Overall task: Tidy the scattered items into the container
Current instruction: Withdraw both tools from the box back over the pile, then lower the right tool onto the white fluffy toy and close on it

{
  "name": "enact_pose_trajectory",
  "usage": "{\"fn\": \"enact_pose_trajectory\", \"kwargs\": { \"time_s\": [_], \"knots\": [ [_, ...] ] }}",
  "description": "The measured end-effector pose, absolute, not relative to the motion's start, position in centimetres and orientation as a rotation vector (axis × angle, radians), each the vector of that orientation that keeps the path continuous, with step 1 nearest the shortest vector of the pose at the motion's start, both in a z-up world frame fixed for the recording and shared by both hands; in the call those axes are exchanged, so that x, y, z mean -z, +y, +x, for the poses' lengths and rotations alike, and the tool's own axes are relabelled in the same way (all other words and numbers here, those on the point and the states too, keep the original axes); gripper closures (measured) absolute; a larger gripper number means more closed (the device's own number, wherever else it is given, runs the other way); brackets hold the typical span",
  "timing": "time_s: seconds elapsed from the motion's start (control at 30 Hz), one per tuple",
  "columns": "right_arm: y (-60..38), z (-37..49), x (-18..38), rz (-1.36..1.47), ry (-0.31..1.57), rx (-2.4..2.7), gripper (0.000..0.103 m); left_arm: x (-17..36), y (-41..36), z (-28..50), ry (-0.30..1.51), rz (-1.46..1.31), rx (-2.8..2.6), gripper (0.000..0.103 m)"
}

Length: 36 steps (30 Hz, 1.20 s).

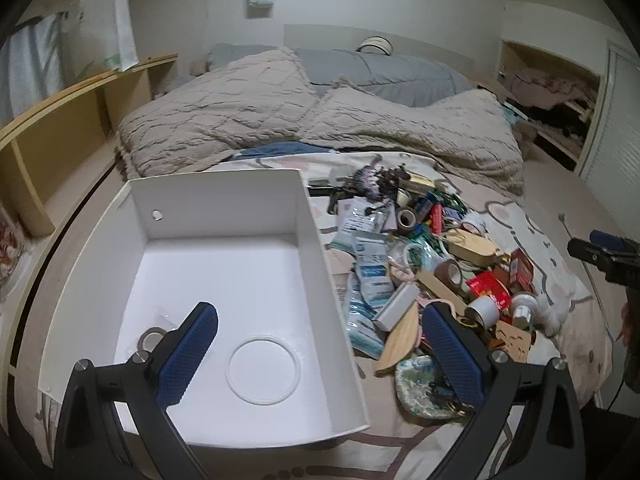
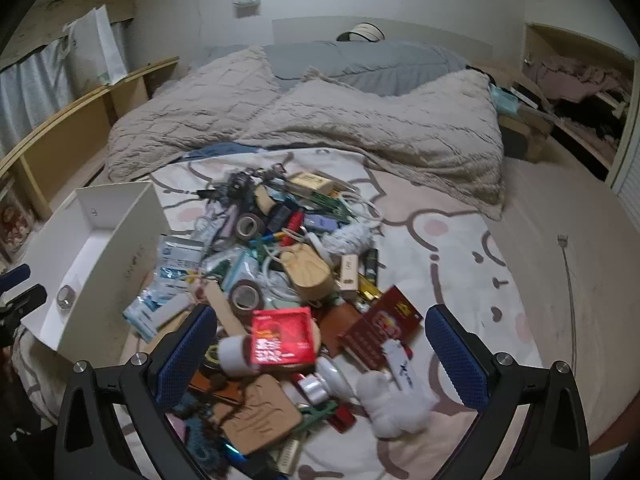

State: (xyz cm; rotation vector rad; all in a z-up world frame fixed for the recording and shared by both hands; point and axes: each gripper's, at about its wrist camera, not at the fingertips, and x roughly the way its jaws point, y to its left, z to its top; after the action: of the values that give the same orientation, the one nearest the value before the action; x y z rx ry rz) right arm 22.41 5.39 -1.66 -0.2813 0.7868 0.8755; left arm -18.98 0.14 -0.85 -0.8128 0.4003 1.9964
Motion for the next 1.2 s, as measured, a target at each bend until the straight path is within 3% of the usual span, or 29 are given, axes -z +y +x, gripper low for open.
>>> {"fn": "enact_pose_trajectory", "kwargs": {
  "time_s": [1.2],
  "knots": [
    [1.1, 28.5, 11.3, -0.437, 1.055, -0.649, 0.000, 4.2, 6.8, -8.6, 0.640, -0.770, -1.611, 0.000]
  ]
}}
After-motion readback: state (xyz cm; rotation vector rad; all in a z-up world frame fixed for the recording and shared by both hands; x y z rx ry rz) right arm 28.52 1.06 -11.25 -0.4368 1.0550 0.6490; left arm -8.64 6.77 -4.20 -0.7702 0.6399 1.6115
